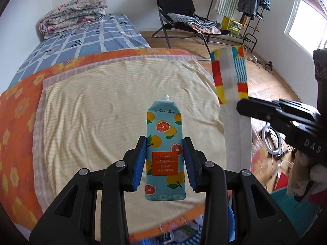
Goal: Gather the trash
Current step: 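Lift the tube and strip and carry them over the blue basket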
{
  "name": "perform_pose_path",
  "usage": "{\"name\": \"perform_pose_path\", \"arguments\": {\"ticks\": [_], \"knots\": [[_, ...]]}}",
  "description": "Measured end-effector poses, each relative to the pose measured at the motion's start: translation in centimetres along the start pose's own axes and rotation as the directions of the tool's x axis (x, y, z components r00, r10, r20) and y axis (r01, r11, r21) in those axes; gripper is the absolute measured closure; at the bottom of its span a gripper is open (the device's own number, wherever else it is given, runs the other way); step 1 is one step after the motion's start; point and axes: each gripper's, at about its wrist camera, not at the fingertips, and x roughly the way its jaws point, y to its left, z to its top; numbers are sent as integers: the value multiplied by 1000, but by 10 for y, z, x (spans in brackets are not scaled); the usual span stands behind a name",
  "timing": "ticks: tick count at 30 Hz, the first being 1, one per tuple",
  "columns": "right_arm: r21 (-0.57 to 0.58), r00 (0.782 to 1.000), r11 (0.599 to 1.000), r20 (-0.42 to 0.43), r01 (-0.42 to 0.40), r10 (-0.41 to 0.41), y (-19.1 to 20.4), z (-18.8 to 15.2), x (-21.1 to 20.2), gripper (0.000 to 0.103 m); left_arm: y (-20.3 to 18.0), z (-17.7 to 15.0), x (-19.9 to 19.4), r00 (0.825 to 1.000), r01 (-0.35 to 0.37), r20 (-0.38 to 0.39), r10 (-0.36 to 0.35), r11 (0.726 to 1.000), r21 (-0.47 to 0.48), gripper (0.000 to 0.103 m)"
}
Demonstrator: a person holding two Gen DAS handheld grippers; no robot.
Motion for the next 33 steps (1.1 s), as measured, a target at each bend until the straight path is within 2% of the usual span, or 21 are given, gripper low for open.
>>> {"name": "perform_pose_path", "arguments": {"ticks": [13,25,33], "knots": [[-42,999,999,-43,-30,29,42,-67,-34,98,-29,-84,-33,999,26,-32,-25,999,21,67],[-1,991,999,-124,-47,47,45,-128,-20,98,-28,-146,-9,988,25,-153,-24,1000,8,67],[5,985,999,-168,-44,44,44,-151,-8,98,-33,-175,5,975,25,-222,-18,999,26,67]]}}
